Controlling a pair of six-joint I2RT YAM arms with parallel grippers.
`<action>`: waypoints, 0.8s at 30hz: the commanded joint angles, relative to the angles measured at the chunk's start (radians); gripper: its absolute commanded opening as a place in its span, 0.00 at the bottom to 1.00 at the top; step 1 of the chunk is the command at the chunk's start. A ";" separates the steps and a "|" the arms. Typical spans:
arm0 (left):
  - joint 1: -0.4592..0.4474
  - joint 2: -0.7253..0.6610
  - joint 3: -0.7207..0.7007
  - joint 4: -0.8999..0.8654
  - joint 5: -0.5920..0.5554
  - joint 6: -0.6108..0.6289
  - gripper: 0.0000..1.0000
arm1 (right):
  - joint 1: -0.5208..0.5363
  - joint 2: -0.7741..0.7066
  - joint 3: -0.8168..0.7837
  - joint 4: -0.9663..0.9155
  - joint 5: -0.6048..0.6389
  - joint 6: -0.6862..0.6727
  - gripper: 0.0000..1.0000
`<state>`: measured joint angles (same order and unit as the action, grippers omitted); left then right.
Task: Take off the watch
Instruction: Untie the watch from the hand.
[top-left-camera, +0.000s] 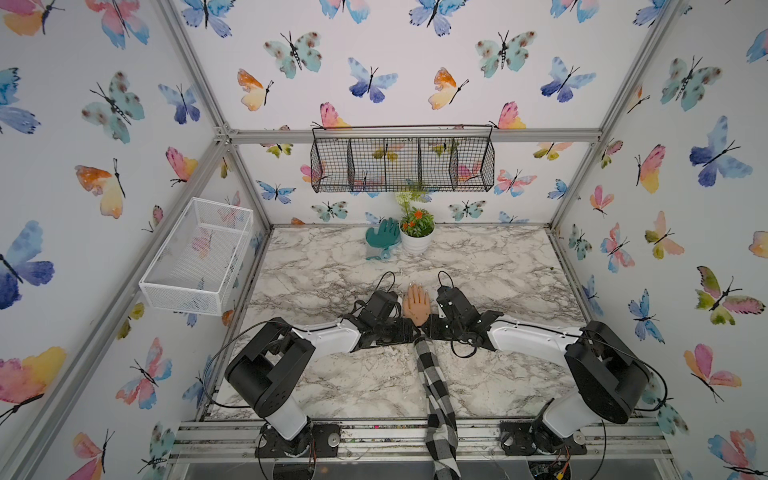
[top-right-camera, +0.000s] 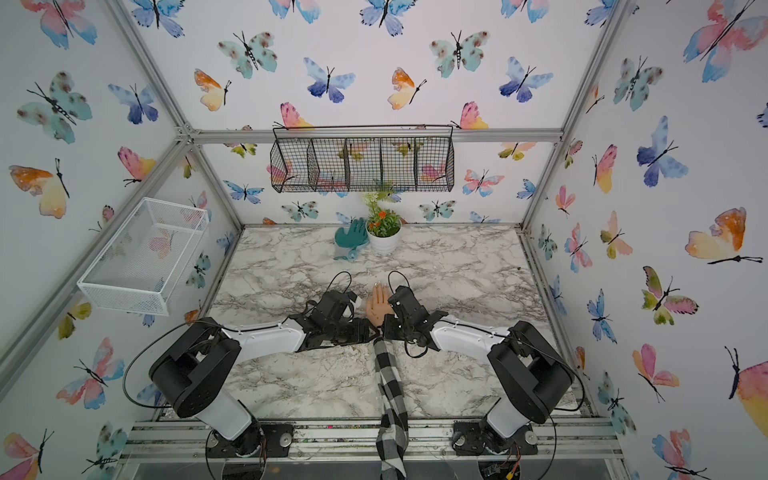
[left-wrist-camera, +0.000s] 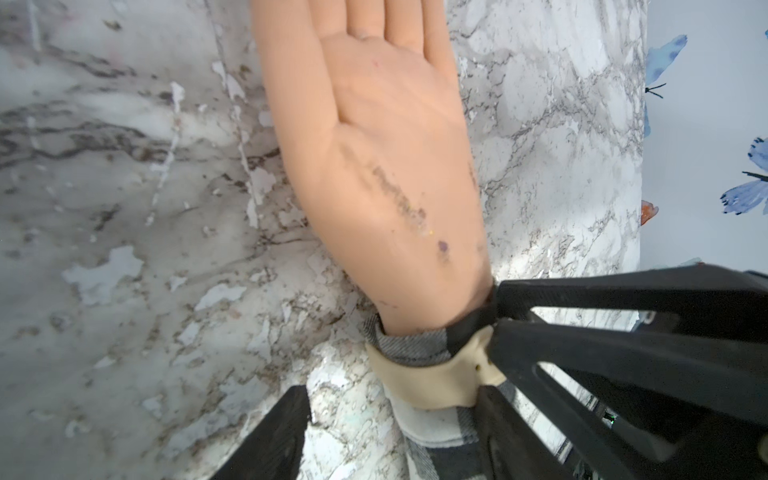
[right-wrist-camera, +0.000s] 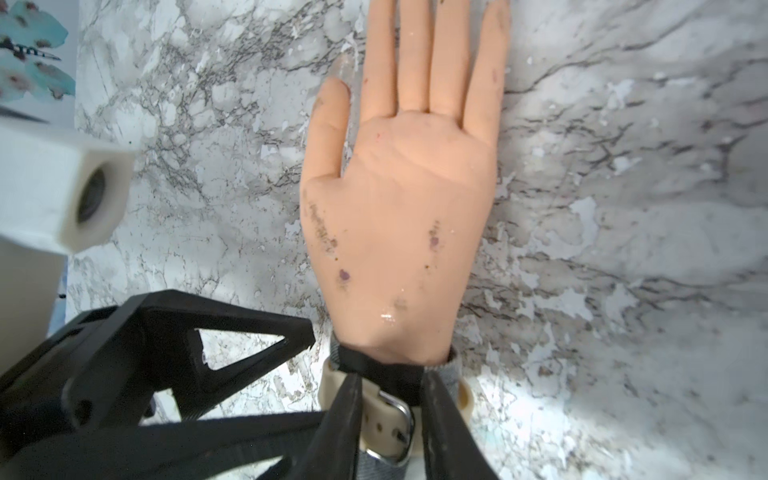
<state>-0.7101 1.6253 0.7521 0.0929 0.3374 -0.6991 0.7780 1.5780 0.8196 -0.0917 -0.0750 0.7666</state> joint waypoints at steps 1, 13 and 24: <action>-0.003 -0.004 -0.041 -0.093 -0.049 0.006 0.64 | -0.020 0.013 -0.024 -0.284 0.089 -0.015 0.31; -0.002 -0.028 -0.035 -0.107 -0.051 0.024 0.64 | -0.037 -0.039 0.052 -0.399 0.146 -0.063 0.31; -0.003 -0.010 -0.013 -0.099 -0.043 0.029 0.64 | -0.037 -0.045 0.143 -0.350 0.000 -0.327 0.32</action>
<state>-0.7128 1.6035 0.7273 0.0330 0.3080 -0.6872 0.7425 1.5307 0.9363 -0.4339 -0.0139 0.5667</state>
